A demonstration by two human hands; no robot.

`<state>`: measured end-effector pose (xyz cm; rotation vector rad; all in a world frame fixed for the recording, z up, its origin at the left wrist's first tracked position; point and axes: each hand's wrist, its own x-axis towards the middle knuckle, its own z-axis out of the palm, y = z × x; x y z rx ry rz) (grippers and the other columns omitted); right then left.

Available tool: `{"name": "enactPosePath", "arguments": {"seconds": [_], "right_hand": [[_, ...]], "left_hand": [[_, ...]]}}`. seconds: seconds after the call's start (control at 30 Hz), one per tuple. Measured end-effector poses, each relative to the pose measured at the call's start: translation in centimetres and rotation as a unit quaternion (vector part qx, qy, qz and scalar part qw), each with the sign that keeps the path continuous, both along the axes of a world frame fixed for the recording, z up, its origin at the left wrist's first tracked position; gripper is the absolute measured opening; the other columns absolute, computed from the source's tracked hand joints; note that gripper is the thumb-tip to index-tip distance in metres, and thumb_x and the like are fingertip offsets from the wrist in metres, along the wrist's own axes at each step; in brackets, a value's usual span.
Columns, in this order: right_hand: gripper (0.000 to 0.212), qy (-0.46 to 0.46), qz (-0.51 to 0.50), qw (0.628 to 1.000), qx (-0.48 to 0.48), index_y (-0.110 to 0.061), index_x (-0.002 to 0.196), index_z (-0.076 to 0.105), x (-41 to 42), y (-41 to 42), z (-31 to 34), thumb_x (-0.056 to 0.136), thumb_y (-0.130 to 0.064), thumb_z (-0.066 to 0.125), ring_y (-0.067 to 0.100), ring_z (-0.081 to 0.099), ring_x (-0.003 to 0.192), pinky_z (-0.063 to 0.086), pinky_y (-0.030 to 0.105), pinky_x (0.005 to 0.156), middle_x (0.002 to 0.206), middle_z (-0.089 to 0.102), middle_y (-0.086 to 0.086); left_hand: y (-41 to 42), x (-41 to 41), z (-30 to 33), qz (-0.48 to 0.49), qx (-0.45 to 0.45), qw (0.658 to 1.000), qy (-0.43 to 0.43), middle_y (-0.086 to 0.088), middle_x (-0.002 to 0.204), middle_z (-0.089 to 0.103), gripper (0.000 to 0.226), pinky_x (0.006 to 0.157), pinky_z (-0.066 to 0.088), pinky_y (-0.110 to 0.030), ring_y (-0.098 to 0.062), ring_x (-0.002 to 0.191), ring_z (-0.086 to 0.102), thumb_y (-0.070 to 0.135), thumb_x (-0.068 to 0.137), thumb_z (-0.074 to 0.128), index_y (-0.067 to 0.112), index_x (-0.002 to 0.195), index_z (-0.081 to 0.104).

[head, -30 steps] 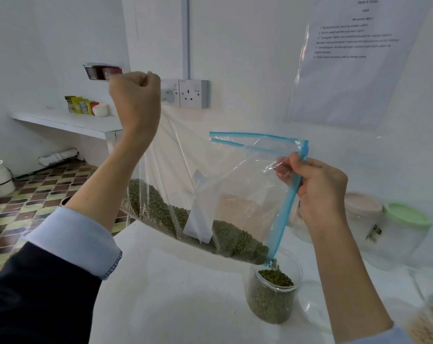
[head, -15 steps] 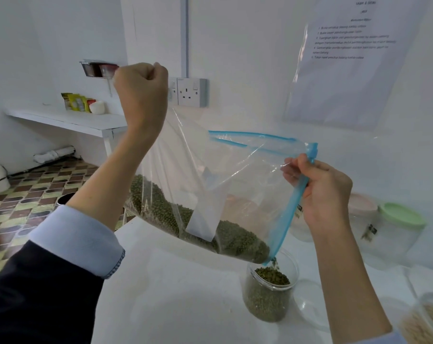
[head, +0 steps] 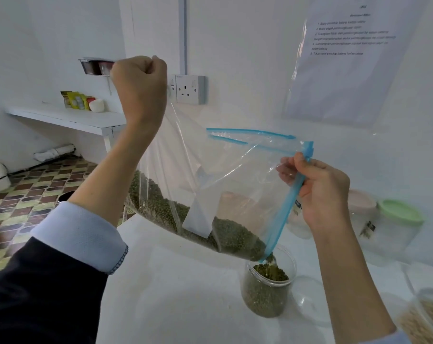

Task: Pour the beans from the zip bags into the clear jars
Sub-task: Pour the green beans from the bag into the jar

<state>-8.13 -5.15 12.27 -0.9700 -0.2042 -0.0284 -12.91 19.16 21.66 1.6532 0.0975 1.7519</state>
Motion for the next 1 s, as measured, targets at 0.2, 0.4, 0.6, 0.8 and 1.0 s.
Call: {"name": "enactPosePath", "arguments": {"seconds": [0.2,0.4,0.6,0.8,1.0], "right_hand": [[0.013,-0.012,0.001,1.000,-0.017,0.001,0.075,0.065,0.0,-0.1,0.2,0.087,-0.002,0.063,0.019,0.067,0.060,0.057,0.027,0.067,0.066,0.070,0.009],[0.012,-0.011,0.005,1.000,-0.026,0.003,0.076,0.065,-0.2,0.2,0.4,0.087,-0.003,0.064,0.020,0.068,0.060,0.056,0.027,0.066,0.068,0.071,0.011],[0.013,-0.013,0.010,1.000,-0.024,0.004,0.075,0.065,-0.3,0.5,0.6,0.087,-0.002,0.063,0.019,0.068,0.059,0.056,0.026,0.065,0.066,0.070,0.010],[0.012,-0.008,0.014,0.999,-0.034,0.003,0.077,0.066,-0.2,0.7,0.5,0.087,-0.004,0.064,0.022,0.069,0.063,0.056,0.026,0.065,0.069,0.071,0.011],[0.013,-0.009,0.008,0.999,-0.036,0.001,0.075,0.066,0.2,0.7,0.3,0.087,-0.004,0.064,0.022,0.069,0.064,0.056,0.027,0.067,0.069,0.071,0.011]], "left_hand": [[0.4,-0.1,-0.1,0.007,-0.009,1.000,0.007,0.006,0.033,0.013,0.046,0.045,0.015,-0.009,-0.008,0.041,0.011,0.005,0.078,0.046,0.021,0.048,0.014],[0.9,-0.2,-0.5,0.019,-0.013,1.000,0.009,0.006,0.033,0.015,0.041,0.046,0.017,-0.008,-0.008,0.039,0.011,0.003,0.075,0.043,0.019,0.049,0.015],[2.0,-0.2,-1.0,0.042,-0.035,0.998,0.017,0.006,0.030,0.018,0.045,0.046,0.022,-0.004,-0.009,0.036,0.013,0.002,0.079,0.044,0.019,0.048,0.016],[2.8,0.3,-1.5,0.053,-0.049,0.997,0.028,0.005,0.031,0.018,0.044,0.044,0.025,-0.004,-0.010,0.038,0.011,0.001,0.079,0.043,0.018,0.049,0.017],[3.2,0.8,-1.8,0.057,-0.056,0.996,0.036,0.005,0.030,0.019,0.043,0.043,0.024,-0.004,-0.010,0.037,0.012,0.001,0.078,0.043,0.017,0.048,0.017]]}}
